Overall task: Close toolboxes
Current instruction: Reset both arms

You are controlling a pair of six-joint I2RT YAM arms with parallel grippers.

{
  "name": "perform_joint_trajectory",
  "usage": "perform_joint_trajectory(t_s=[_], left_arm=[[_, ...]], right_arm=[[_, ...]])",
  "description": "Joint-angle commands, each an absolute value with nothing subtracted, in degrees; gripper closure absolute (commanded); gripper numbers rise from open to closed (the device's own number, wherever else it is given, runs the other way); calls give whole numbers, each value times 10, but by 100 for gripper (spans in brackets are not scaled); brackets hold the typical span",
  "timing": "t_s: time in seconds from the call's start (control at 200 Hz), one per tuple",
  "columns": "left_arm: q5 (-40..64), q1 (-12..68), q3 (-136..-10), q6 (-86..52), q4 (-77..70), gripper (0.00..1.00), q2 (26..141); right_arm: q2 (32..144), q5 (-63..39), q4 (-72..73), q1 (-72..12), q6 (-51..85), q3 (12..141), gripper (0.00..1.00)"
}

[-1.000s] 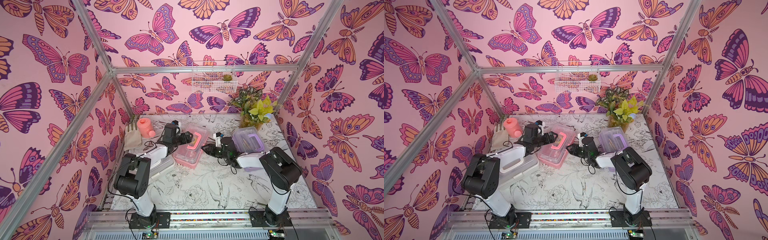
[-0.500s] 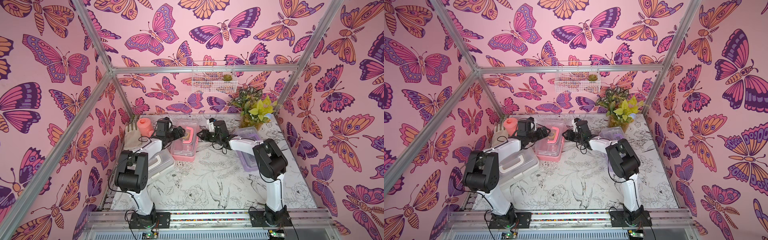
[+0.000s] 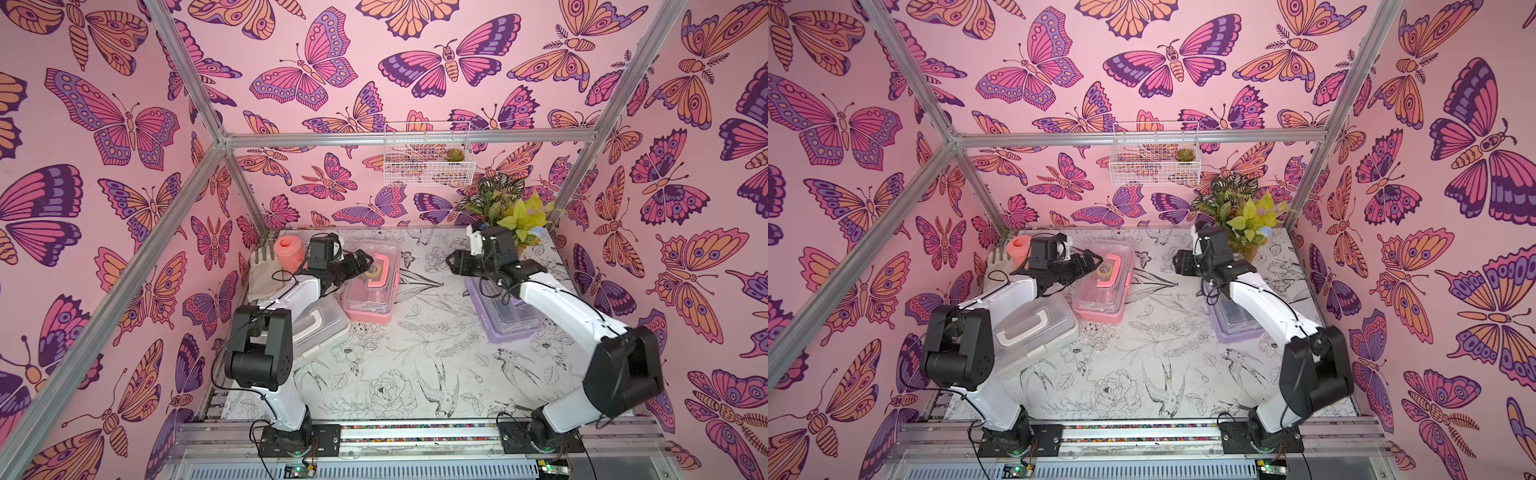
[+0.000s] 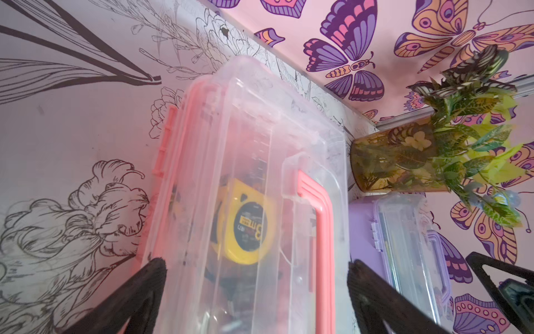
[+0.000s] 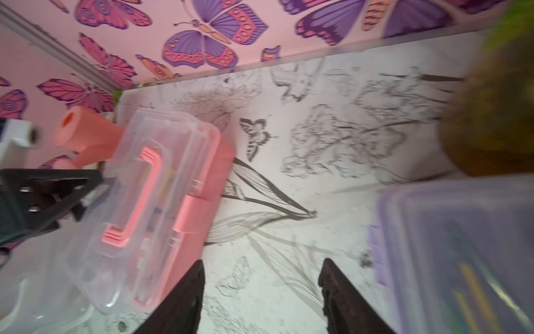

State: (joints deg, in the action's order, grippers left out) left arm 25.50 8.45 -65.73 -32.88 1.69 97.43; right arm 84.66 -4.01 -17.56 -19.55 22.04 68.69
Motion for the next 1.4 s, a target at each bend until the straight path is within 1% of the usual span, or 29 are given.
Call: perform_joint_trajectory(t_s=[0.0, 0.07, 0.16, 0.225, 0.285, 0.35, 0.496, 0.621, 0.686, 0.776, 0.866, 0.996, 1.111, 1.227, 1.392], left_arm=[[236, 88, -653, -298, 44, 1, 916], [214, 88, -654, -283, 62, 1, 888], [174, 88, -642, -263, 82, 1, 845], [139, 88, -621, -255, 93, 1, 815], [108, 87, -594, -254, 96, 1, 783], [76, 87, -561, -257, 95, 1, 752], [2, 86, -504, -249, 98, 0, 687], [-64, 85, -463, -230, 91, 0, 652], [-95, 84, -440, -216, 79, 0, 636], [-126, 84, -404, -193, 48, 0, 616], [-154, 83, -377, -172, 24, 0, 605], [-179, 80, -360, -148, -1, 0, 608], [-186, 70, -346, -121, -30, 0, 616], [-163, 52, -321, -99, -78, 0, 624], [-88, 34, -277, -58, -177, 0, 647]], right_arm=[[788, 63, -261, -158, 184, 639, 33], [752, 59, -265, -108, 189, 605, 32], [721, 14, -259, -33, 203, 565, 31], [707, -9, -258, 10, 205, 540, 27], [696, -19, -249, 36, 205, 519, 20], [692, -38, -233, 54, 204, 496, 16], [713, -96, -196, 69, 204, 468, 14], [758, -211, -167, 63, 200, 472, 20], [780, -230, -153, 41, 209, 474, 23], [802, -214, -144, -7, 213, 484, 24], [817, -209, -132, -37, 228, 496, 25], [815, -202, -128, -47, 232, 506, 24], [786, -155, -148, -47, 202, 514, 21], [749, -85, -143, -47, 157, 499, 19], [715, 22, -49, -47, 95, 428, 18]])
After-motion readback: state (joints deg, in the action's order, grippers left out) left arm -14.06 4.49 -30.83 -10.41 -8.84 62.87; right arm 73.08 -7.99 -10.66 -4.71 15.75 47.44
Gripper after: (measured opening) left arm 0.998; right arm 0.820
